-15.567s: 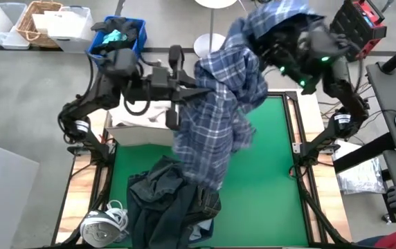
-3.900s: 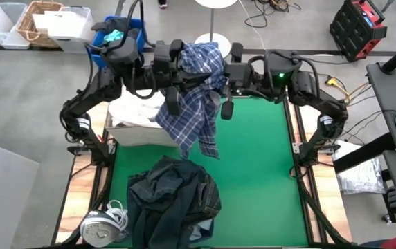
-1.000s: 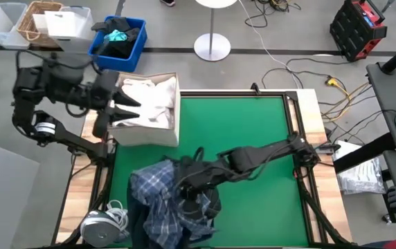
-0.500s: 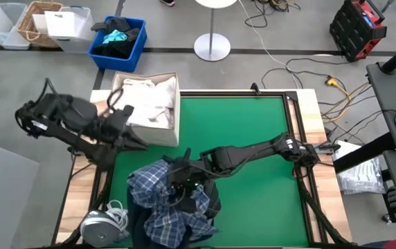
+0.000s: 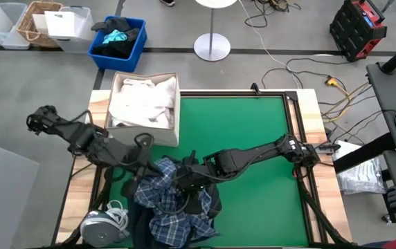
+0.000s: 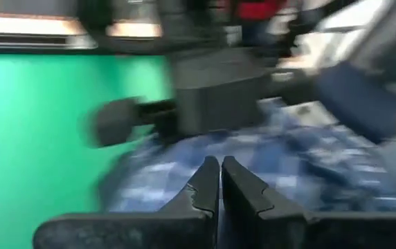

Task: Sort clothes
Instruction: Put the blue shirt into the blue laundry organizer

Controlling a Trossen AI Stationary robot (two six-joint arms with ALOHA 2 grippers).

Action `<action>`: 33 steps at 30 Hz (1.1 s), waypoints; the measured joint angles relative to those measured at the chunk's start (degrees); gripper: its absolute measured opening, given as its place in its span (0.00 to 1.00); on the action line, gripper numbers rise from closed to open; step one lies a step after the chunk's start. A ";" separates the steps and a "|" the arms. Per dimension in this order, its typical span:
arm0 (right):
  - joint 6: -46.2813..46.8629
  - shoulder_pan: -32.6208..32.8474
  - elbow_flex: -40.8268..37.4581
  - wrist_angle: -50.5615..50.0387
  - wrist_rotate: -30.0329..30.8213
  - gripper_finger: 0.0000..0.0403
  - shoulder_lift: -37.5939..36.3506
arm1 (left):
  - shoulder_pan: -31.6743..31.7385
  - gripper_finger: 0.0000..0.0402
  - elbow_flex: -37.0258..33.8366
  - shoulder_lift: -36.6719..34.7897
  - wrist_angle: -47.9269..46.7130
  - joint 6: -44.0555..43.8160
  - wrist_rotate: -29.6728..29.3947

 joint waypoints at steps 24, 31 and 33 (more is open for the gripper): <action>-9.54 1.76 -1.31 2.33 10.51 0.32 -12.12 | -3.14 0.00 -10.73 7.25 9.77 -4.65 14.52; -16.70 3.25 -10.09 14.76 8.20 0.11 -11.55 | -8.98 0.00 -6.69 11.10 9.35 -12.90 8.77; -16.62 3.85 -14.12 20.21 6.93 0.05 -11.60 | -9.34 0.00 -5.62 12.13 8.63 -15.39 6.29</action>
